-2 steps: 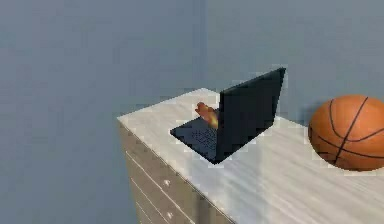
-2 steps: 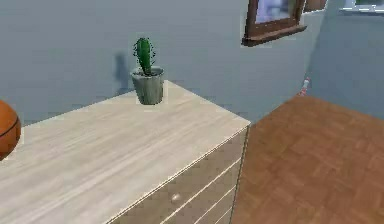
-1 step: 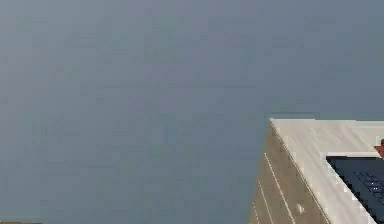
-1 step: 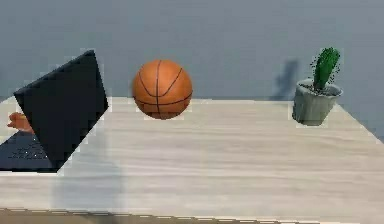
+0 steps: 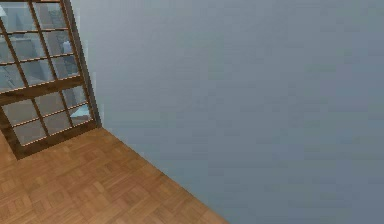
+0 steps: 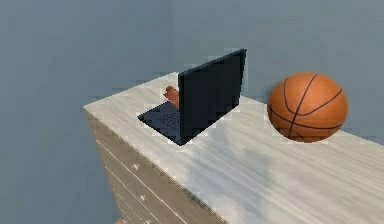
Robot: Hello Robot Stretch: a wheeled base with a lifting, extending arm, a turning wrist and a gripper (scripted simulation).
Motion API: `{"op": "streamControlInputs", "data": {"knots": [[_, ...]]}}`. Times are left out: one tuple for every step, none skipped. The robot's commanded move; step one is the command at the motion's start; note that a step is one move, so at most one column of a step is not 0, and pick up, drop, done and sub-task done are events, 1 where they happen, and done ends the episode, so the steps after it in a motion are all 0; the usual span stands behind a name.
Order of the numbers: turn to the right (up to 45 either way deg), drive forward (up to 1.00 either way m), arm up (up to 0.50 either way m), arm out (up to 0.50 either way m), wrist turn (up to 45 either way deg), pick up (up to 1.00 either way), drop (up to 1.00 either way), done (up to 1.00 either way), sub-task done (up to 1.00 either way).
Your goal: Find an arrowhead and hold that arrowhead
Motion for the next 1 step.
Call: {"op": "streamControlInputs", "data": {"knots": [[0.0, 0.0, 0.5, 0.0, 0.0, 0.0, 0.0, 0.0, 0.0]]}}
